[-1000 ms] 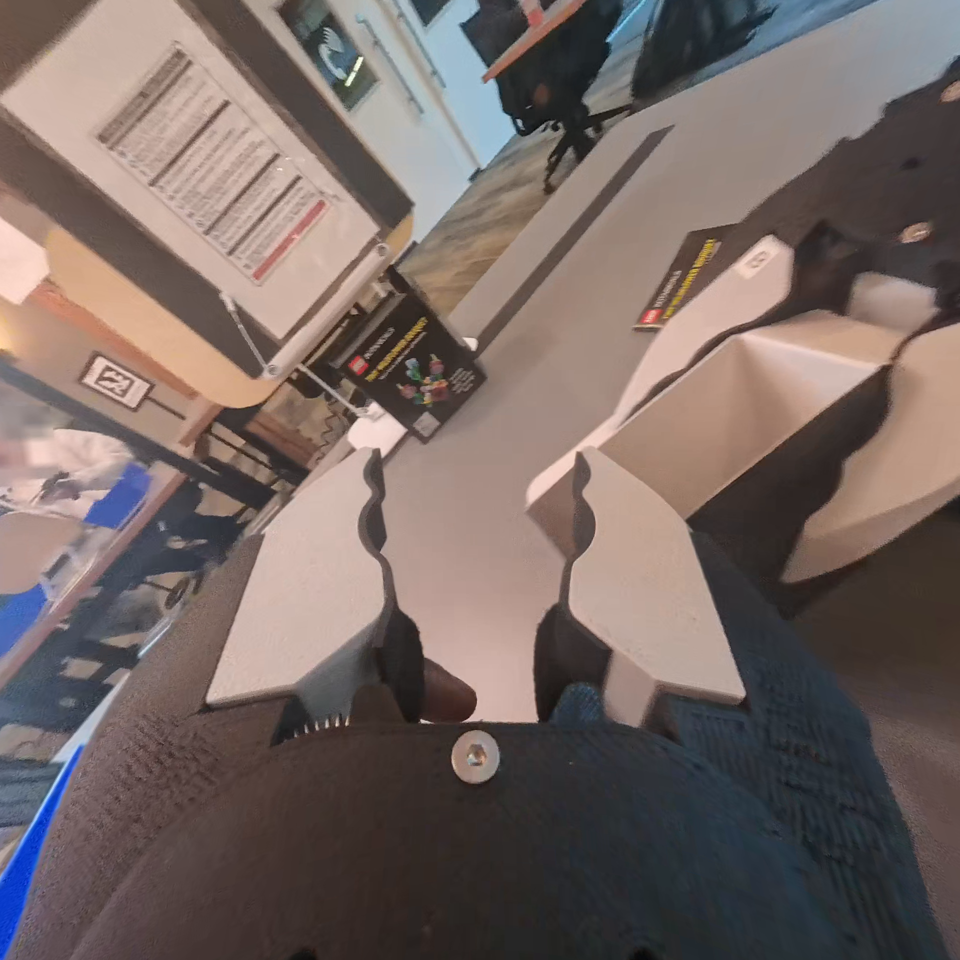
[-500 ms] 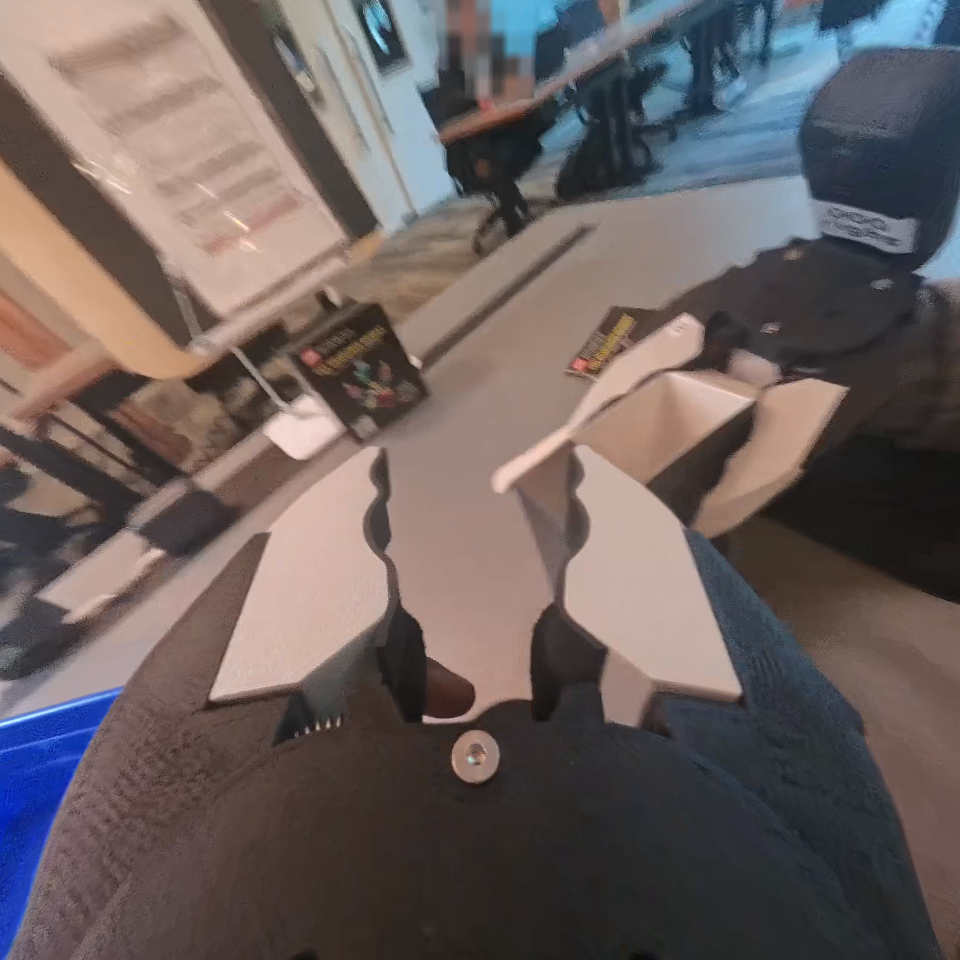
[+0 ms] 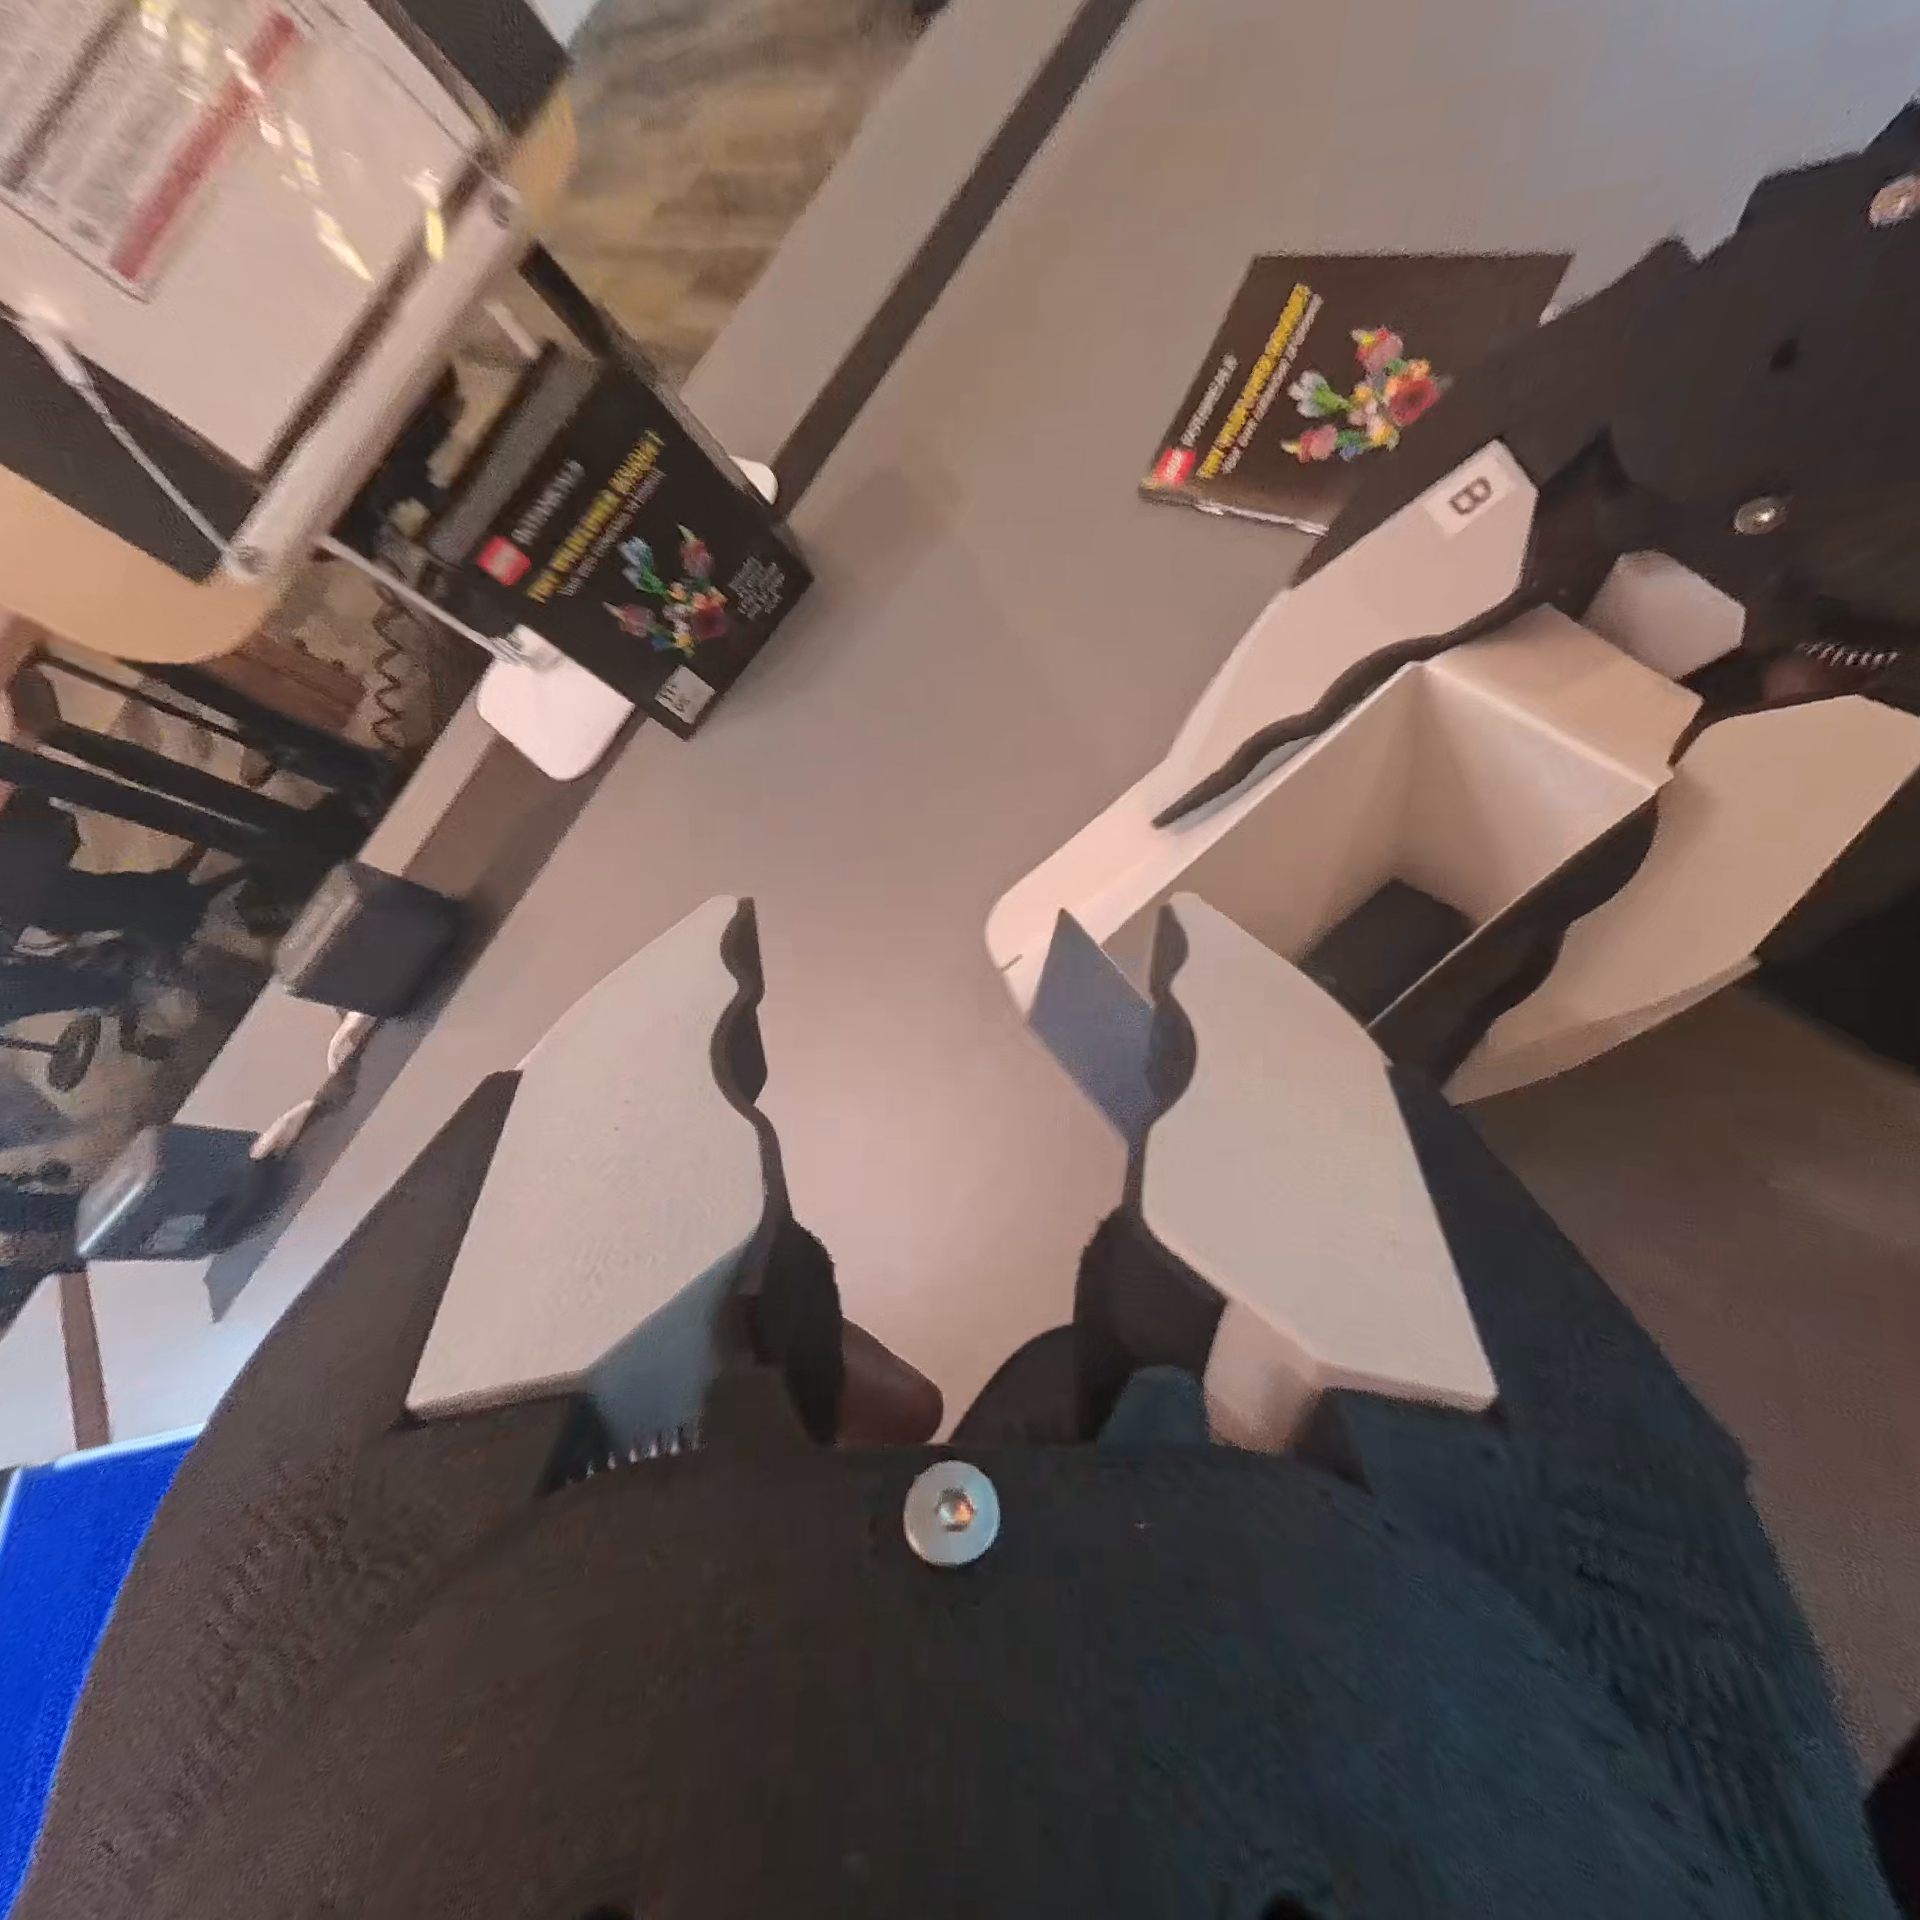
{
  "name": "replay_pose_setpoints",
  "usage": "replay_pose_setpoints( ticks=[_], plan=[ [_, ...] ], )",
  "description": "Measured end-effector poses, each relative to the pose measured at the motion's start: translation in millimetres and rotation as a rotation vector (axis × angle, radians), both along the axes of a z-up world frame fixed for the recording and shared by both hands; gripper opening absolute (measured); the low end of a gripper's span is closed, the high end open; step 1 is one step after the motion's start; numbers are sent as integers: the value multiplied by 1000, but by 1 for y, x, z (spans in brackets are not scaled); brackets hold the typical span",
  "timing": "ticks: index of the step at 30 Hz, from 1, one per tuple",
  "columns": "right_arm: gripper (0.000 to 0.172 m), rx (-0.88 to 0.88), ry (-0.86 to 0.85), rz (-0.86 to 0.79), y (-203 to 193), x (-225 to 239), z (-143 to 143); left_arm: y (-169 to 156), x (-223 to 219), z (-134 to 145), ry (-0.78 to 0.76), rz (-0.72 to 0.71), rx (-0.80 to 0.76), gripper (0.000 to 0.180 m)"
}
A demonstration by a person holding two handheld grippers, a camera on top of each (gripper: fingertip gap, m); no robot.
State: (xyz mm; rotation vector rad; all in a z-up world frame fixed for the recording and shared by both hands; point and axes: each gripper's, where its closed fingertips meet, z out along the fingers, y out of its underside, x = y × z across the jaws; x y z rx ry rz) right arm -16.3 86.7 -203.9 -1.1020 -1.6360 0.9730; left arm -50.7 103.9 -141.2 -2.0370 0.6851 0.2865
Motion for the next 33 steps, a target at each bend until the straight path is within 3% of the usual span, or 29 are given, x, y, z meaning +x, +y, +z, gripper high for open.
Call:
replay_pose_setpoints(
  ticks=[2, 5, 11, 14, 29, 31, 33],
  plan=[
    [82, -6, 4, 2, 1, 1, 0, -5, -16, 8, 1, 8, 31, 65],
    [82, -11, 4, 5, 1, 1, 0, -12, -26, -4, -27, -51, 4, 45],
    [83, -19, 6, 28, 0, 0, 0, -23, -24, -5, -61, -113, 123, 28],
    [83, -21, 7, 42, -1, 0, 1, -28, -21, -13, -84, -149, 96, 11],
    [82, -32, 0, 174, -16, 1, 0, -53, -3, -42, -556, -388, -59, 3],
    [82, -37, 1, 192, -17, 1, 0, -59, -2, -60, -530, -415, -148, 4],
    [82, -32, 1, 205, -18, 0, 0, -59, 2, -69, -501, -442, -139, 5]
  ],
)
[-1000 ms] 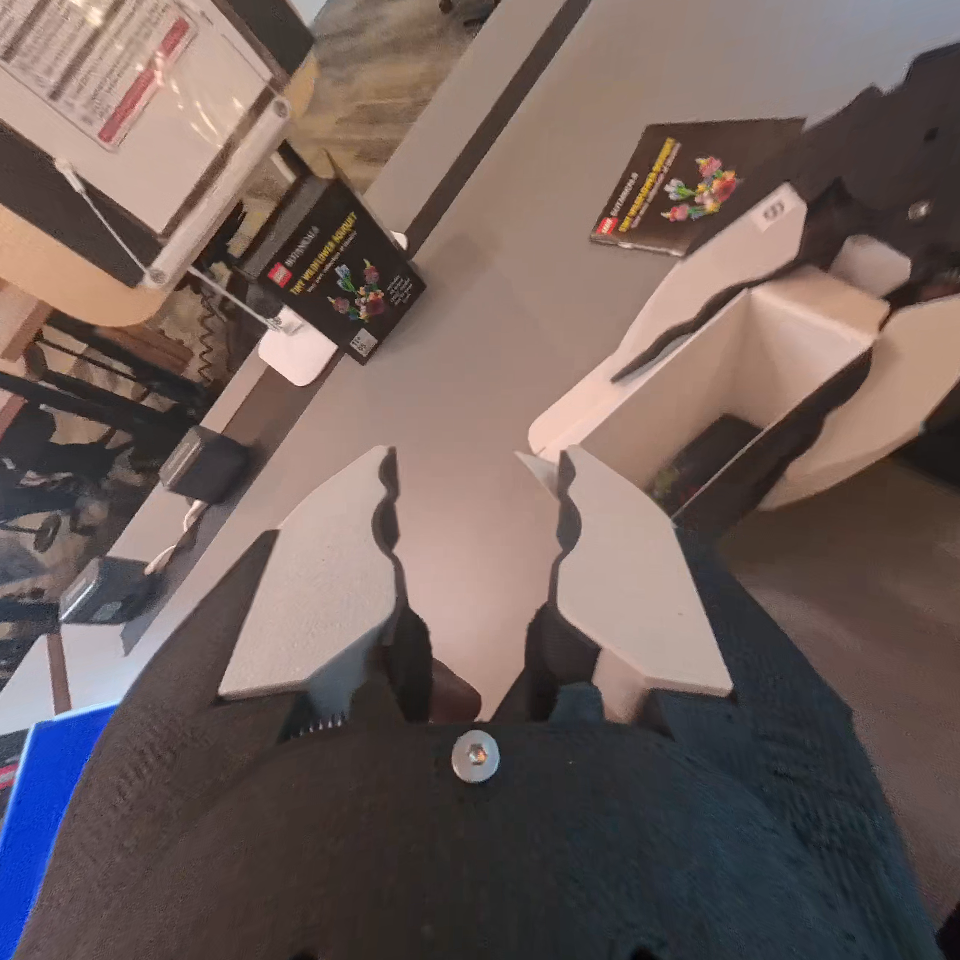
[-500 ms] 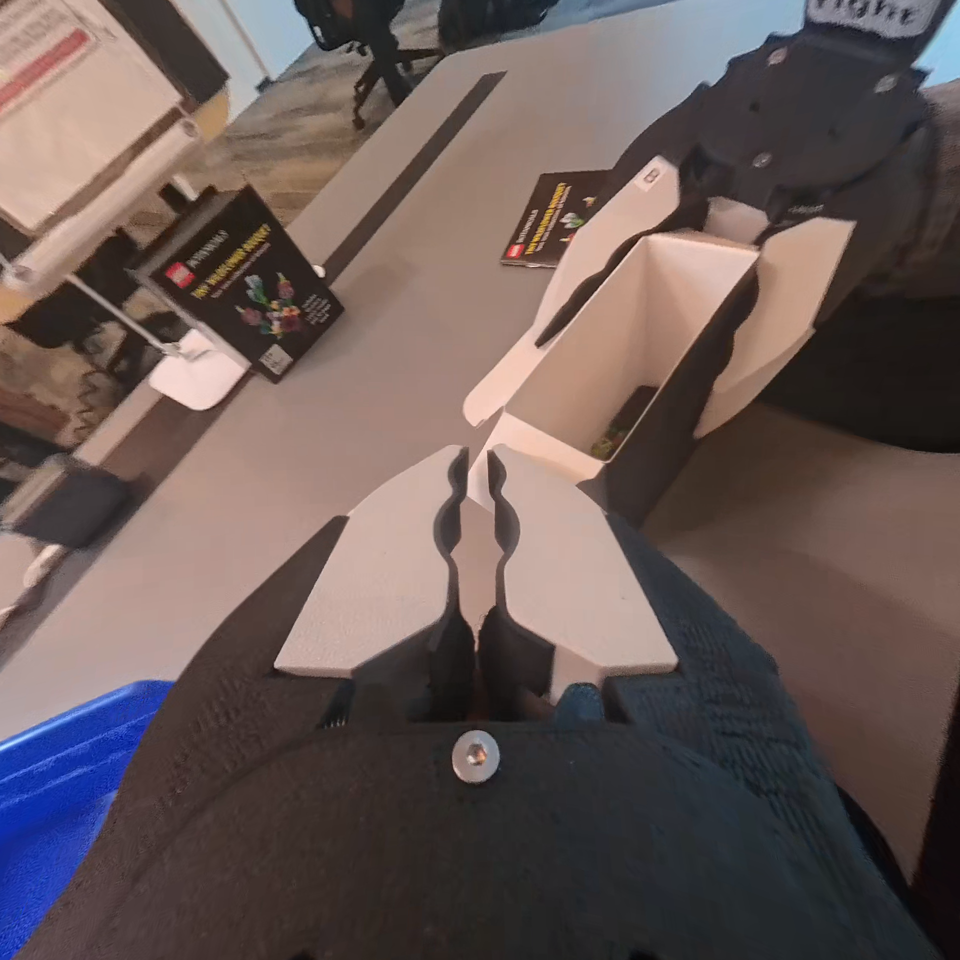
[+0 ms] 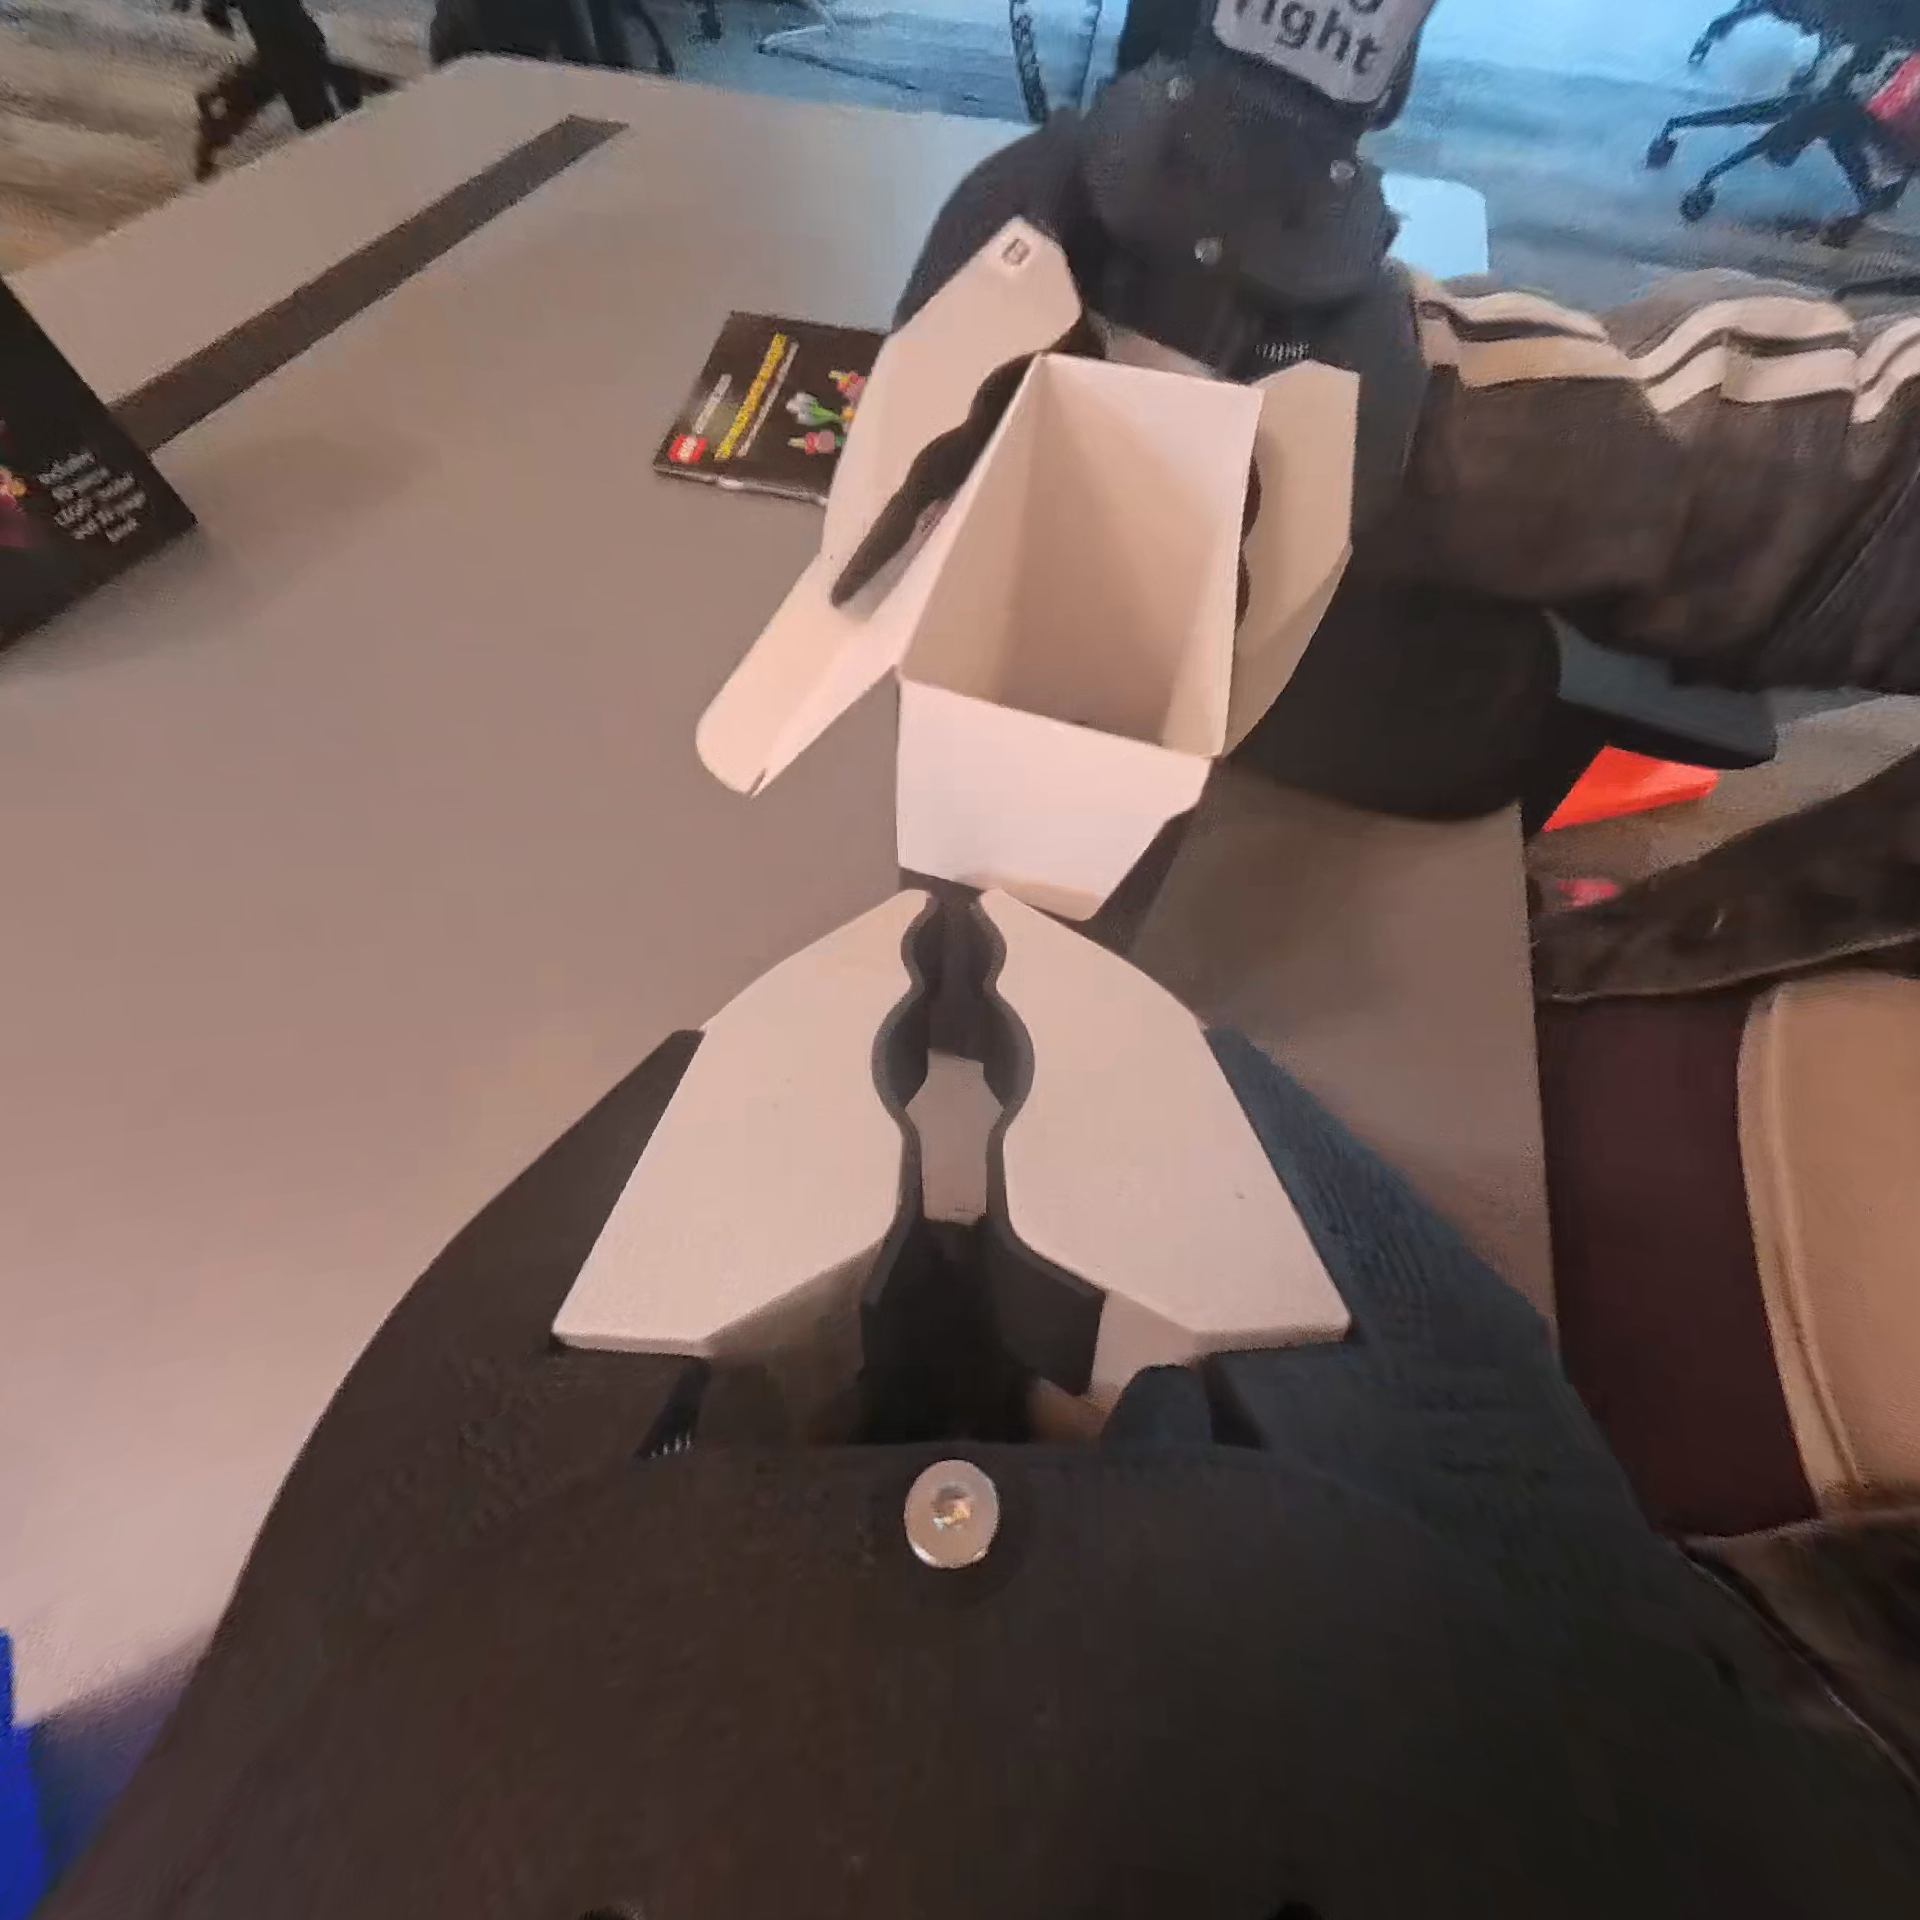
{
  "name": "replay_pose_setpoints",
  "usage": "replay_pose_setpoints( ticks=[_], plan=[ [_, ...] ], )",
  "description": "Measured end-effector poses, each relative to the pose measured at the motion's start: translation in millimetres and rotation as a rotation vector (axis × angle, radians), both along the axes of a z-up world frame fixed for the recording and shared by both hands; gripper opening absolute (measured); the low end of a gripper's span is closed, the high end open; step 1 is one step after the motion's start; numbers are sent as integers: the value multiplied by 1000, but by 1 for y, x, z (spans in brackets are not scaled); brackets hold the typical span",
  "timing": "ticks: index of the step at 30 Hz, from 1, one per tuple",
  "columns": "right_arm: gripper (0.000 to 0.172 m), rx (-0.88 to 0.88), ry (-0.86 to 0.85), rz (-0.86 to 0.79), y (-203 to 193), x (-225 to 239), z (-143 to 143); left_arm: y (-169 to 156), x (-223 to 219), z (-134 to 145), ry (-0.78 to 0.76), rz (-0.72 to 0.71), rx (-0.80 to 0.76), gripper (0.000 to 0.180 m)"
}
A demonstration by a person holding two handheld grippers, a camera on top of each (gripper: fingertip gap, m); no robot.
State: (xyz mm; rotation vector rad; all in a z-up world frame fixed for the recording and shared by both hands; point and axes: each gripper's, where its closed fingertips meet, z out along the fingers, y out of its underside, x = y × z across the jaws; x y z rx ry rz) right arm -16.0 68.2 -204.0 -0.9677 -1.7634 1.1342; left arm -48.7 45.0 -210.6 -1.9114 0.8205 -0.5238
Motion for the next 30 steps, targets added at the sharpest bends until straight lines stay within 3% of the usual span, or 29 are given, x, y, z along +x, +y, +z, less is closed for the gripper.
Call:
replay_pose_setpoints(
  ticks=[8, 14, 17, 21, 25, 30],
  plan=[
    [82, 31, 2, 7, 1, 0, 0, -3, -15, 10, 86, 41, 63, 4],
    [82, 68, -9, 11, -1, 0, -1, -20, -34, 62, 69, 80, 232, 7],
    [82, 73, -11, 26, -2, 1, -1, -33, -19, 90, 48, -2, 346, 7],
    [82, 70, -18, 59, -4, 1, -1, -19, -14, 66, 236, -71, 288, 6],
    [82, 66, -19, 70, -5, 1, -1, -17, -13, 45, 256, -159, 165, 4],
    [82, 60, -13, 69, -5, 1, -1, -14, -5, 29, 263, -198, 158, 3]
  ],
)
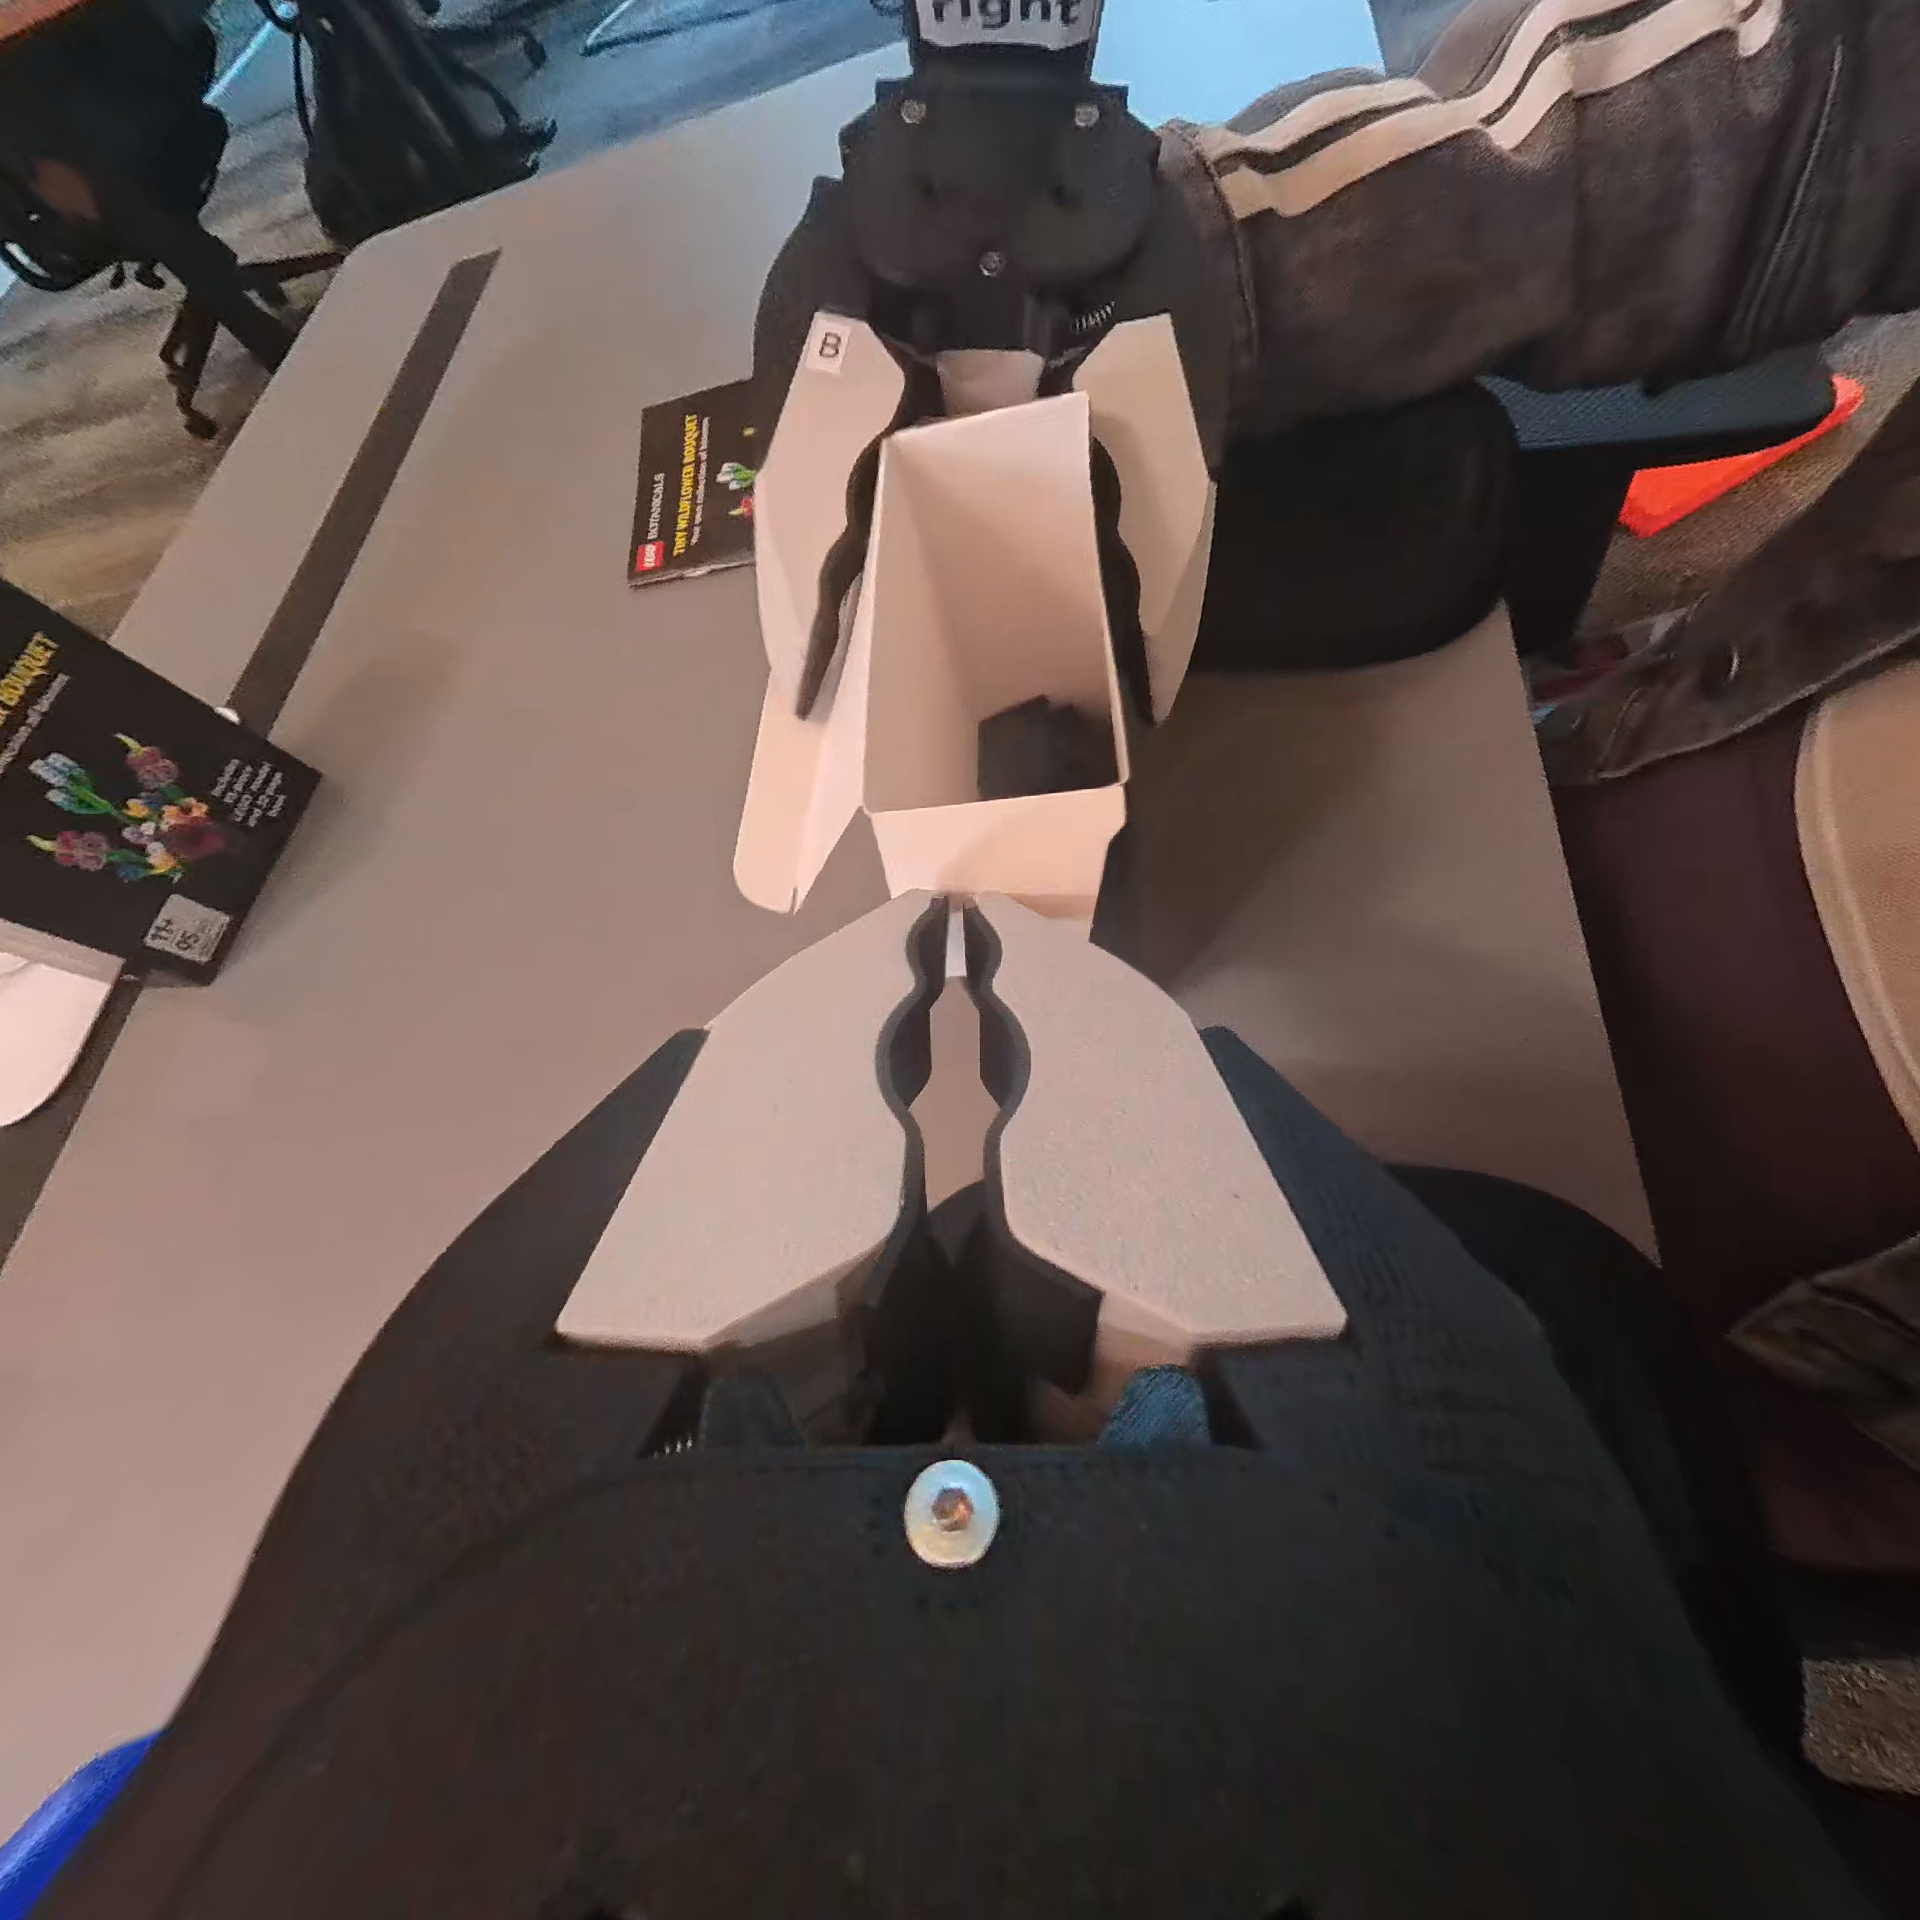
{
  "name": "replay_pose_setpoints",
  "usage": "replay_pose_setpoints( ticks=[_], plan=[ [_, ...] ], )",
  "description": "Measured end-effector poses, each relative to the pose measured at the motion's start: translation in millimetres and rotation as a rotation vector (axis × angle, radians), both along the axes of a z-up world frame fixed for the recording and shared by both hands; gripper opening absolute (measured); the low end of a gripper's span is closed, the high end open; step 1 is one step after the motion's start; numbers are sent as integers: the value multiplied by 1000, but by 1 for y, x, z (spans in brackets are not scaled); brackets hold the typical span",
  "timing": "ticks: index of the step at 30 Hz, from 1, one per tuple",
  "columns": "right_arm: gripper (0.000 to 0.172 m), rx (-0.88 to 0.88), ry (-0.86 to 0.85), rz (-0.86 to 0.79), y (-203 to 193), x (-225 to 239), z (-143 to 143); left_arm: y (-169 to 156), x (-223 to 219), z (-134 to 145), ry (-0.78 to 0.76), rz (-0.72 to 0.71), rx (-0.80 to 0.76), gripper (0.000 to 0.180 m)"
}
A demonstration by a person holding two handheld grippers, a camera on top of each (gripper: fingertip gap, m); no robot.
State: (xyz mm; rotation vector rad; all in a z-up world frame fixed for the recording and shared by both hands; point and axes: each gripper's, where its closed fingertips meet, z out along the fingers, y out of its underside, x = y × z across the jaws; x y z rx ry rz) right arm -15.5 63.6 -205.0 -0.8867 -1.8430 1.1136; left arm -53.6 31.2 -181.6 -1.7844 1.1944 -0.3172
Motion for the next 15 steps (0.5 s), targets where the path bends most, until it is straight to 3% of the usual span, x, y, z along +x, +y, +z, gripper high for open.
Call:
replay_pose_setpoints(
  ticks=[15],
  plan=[
    [82, -24, 1, -35, 3, -1, 0, 10, 11, -5, -131, 28, 37, 2]
  ],
)
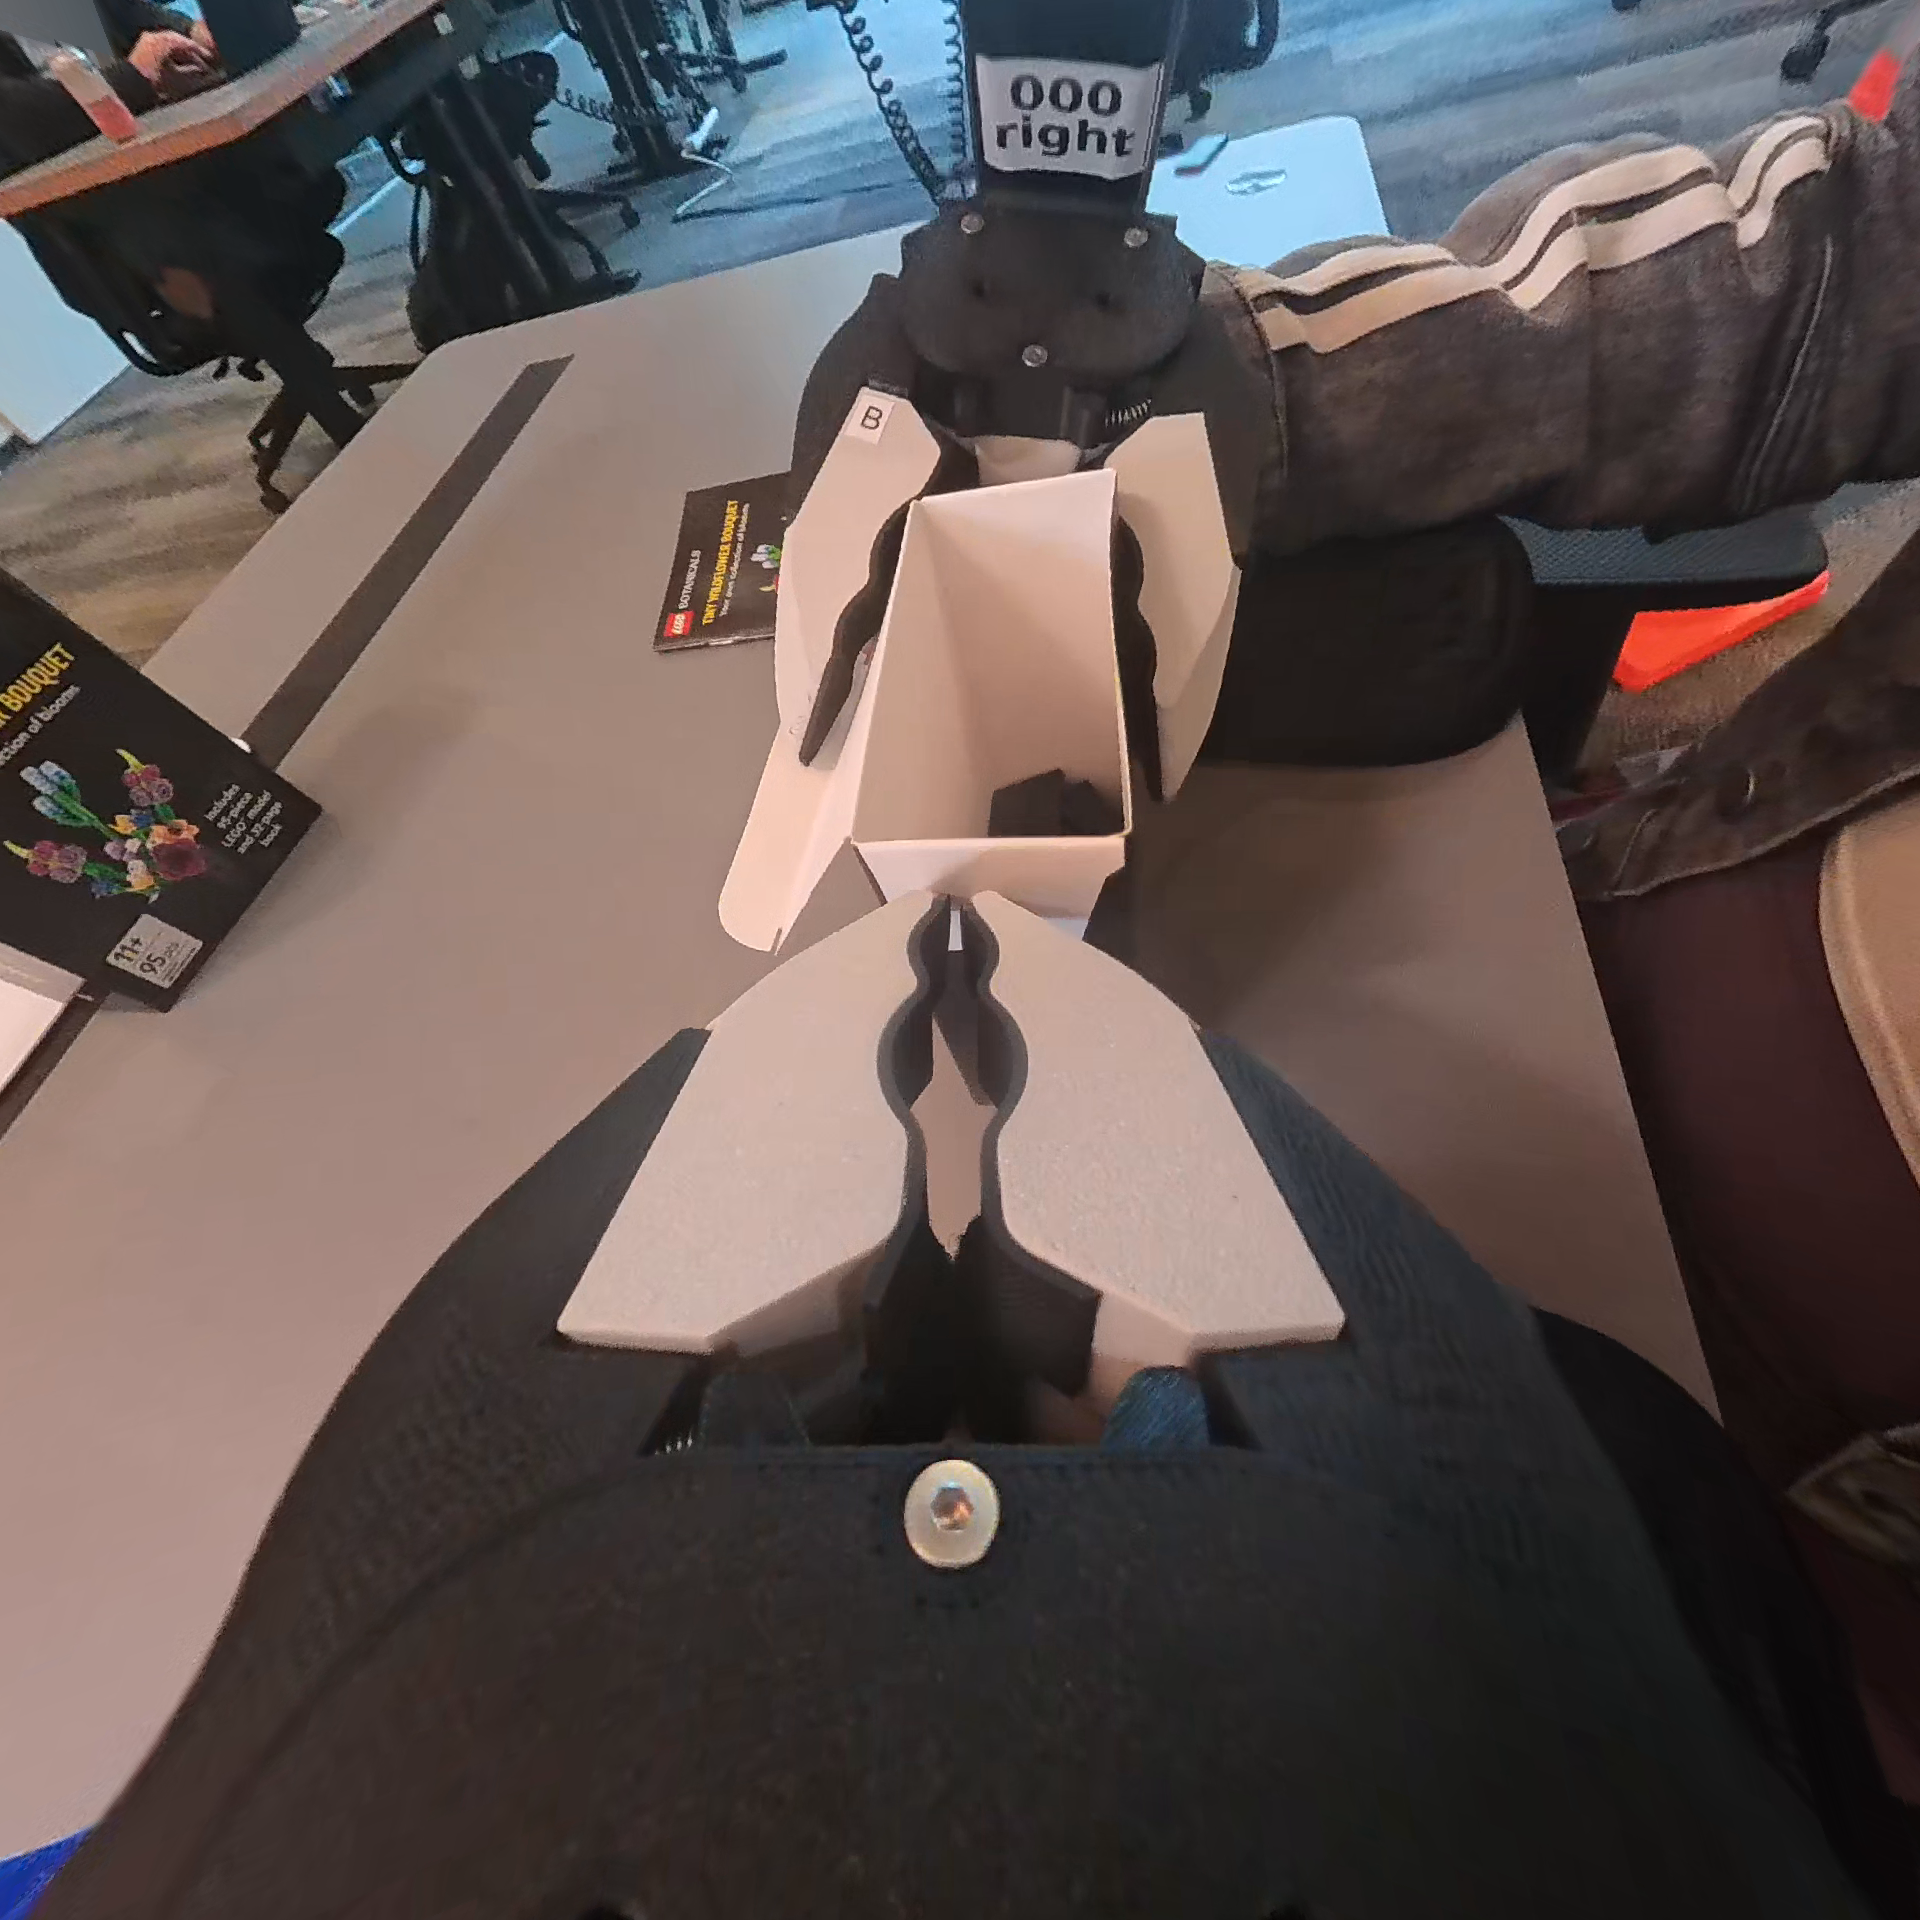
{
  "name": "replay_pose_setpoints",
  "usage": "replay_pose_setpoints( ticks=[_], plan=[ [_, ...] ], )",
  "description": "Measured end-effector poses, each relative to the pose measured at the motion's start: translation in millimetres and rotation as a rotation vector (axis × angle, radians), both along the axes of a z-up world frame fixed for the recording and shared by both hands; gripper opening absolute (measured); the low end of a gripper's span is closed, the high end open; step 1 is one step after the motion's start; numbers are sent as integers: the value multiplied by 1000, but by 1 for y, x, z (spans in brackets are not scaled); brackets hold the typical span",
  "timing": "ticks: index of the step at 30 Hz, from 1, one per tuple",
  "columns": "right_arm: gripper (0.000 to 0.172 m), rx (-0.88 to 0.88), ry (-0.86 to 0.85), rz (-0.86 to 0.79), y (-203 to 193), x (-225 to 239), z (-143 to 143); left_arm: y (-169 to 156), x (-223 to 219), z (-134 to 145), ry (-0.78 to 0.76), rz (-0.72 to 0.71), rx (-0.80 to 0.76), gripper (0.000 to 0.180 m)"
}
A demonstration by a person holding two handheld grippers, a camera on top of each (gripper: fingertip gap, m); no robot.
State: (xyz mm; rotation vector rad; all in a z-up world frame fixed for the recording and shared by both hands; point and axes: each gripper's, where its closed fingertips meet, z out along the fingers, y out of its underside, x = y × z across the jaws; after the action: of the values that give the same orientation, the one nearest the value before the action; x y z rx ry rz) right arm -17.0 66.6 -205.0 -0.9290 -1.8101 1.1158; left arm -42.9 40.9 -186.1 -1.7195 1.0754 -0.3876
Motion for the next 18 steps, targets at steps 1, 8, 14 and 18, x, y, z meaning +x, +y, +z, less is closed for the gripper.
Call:
replay_pose_setpoints(
  ticks=[1, 8, 14, 18],
  plan=[
    [82, 3, 0, 3, 0, 0, 0, 0, 0, 0, -9, -1, 2, 2],
    [82, 34, 5, 13, -3, 1, 0, -10, -19, 41, -233, 20, 76, 77],
    [82, 41, 4, 27, -6, -1, 0, 0, 22, 11, -137, -68, 51, 99],
    [82, 49, 8, 30, -7, -1, 0, 16, 23, -16, -51, -38, 33, 86]
  ],
)
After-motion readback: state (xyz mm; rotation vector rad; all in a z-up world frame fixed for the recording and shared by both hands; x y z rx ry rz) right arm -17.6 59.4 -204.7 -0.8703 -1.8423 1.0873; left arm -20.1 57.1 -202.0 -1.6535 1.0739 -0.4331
